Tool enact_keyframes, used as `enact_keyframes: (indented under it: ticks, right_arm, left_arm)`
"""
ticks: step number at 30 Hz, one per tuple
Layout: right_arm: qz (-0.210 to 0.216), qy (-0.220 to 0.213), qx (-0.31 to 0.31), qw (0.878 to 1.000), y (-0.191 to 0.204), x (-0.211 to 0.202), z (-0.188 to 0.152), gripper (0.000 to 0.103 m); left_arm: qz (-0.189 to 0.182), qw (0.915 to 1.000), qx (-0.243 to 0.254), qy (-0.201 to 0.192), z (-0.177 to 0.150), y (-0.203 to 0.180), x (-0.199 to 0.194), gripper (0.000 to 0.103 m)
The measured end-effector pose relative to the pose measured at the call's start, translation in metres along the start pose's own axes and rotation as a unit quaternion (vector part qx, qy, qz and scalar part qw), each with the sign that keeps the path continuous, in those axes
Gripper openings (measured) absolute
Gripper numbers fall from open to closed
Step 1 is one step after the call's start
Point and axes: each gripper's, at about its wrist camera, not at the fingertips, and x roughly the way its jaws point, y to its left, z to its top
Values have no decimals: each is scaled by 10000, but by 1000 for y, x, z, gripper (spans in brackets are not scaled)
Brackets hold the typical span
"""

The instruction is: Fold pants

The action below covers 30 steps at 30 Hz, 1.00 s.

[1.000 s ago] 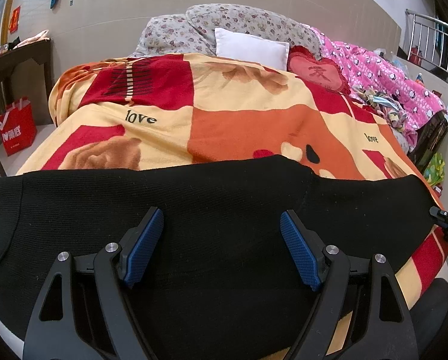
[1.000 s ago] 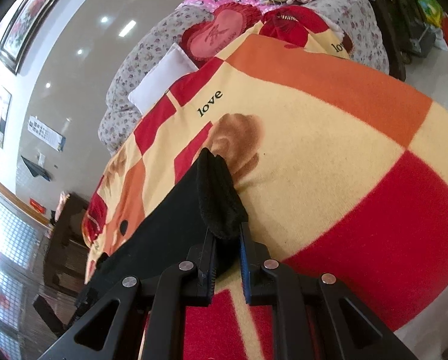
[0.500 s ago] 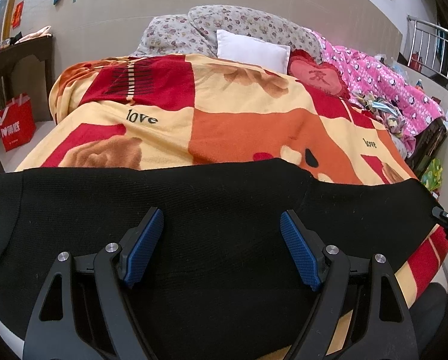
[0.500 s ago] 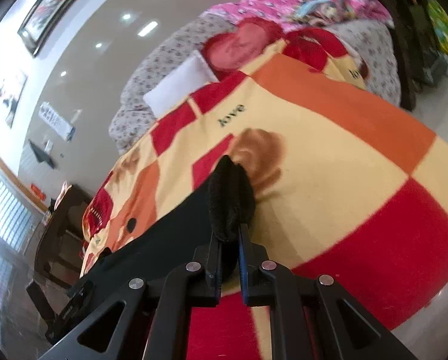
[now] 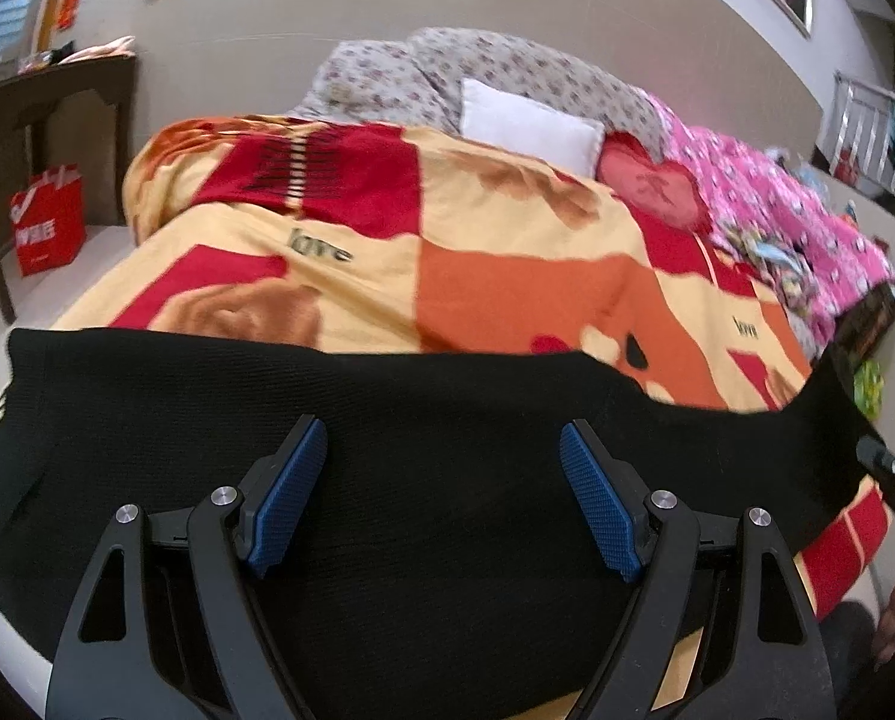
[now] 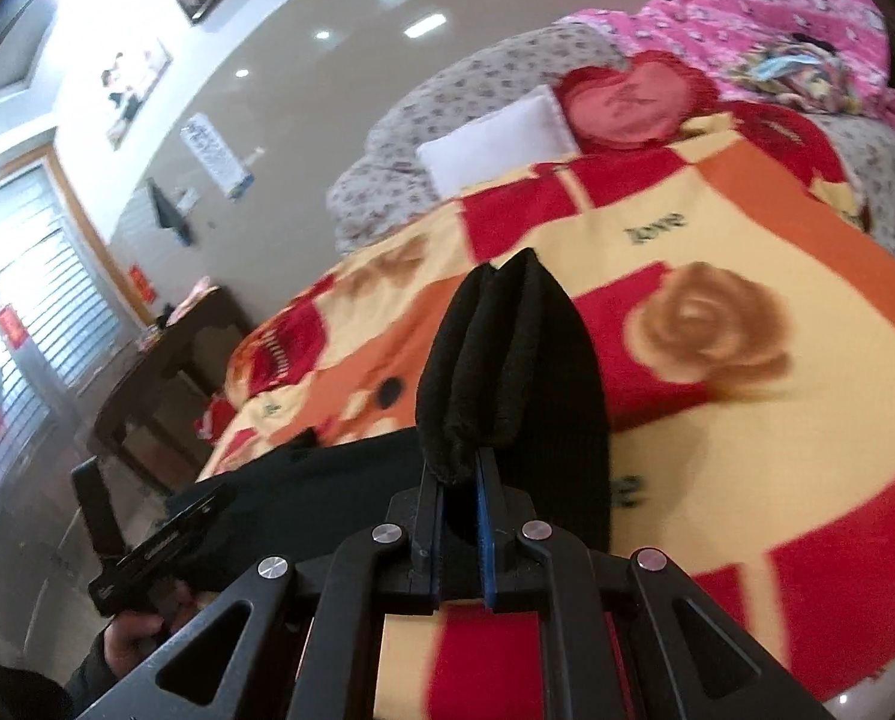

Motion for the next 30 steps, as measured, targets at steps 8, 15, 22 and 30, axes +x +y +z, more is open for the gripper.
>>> enact_keyframes:
  ticks: [8, 15, 22, 30]
  right_arm:
    - [501, 215, -231, 9982, 42, 30, -9, 8]
    - [958, 411, -606, 9927, 90, 57, -13, 8]
    - [1106, 664, -950, 9871, 126, 83, -26, 8]
    - [1125, 958, -1102, 9829, 137, 112, -46, 8]
  left_arm:
    - [183, 9988, -450, 6, 2, 18, 0, 81]
    - [258, 9989, -397, 43, 0, 16, 3, 81]
    - [141, 9986, -509, 36, 1, 19, 4, 81]
    - [-241, 9990, -253, -287, 11, 7, -17, 80]
